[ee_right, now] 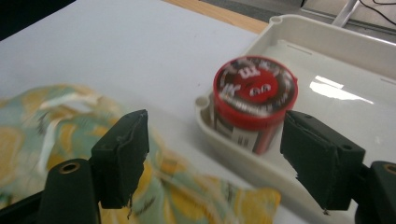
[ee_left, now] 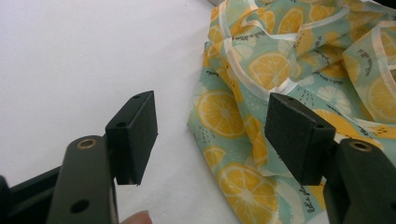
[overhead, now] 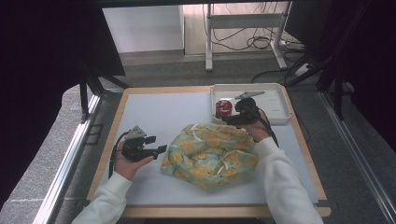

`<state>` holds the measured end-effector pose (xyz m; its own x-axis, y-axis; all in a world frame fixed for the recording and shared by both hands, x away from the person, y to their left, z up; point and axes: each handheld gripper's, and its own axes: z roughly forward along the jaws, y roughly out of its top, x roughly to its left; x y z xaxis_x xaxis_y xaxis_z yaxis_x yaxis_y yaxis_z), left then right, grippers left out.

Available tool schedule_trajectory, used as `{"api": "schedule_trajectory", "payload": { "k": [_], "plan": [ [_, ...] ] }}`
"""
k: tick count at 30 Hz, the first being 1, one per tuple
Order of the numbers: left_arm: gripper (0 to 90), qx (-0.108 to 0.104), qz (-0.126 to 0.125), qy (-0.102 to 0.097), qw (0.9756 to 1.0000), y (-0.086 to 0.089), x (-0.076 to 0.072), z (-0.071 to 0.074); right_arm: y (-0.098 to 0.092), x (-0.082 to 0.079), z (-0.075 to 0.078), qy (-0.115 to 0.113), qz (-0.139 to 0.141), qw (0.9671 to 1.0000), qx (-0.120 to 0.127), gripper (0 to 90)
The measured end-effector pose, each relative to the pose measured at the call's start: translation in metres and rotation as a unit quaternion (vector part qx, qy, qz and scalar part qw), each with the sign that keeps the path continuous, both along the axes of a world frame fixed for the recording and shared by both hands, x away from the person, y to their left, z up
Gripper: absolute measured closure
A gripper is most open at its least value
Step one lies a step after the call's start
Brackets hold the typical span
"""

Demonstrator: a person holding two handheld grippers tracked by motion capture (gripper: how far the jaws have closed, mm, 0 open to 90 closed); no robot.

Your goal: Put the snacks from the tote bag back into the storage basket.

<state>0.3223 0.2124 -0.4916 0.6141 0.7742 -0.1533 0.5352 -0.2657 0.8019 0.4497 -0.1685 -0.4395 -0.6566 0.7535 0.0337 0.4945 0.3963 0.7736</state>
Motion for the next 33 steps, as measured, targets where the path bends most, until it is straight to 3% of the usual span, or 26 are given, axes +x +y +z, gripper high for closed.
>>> {"api": "schedule_trajectory", "payload": {
  "k": [11,18,25,33],
  "plan": [
    [34.9,0.003,-0.001,0.005,1.0,-0.003,0.001,-0.002,-0.047,-0.071,0.005,-0.023,0.003,0.9994,0.025,24.7],
    [34.9,0.007,-0.001,0.007,0.9999,-0.004,0.002,-0.004,-0.076,-0.104,-0.006,-0.028,-0.004,0.9993,0.025,24.7],
    [34.9,0.007,-0.002,0.009,0.9999,-0.004,0.002,-0.005,-0.088,-0.113,-0.025,-0.016,-0.01,0.9995,0.023,24.5],
    [34.9,0.007,-0.001,0.01,0.9999,-0.003,0.001,-0.005,-0.086,-0.111,-0.029,-0.014,-0.009,0.9997,0.02,24.4]
  ]
}}
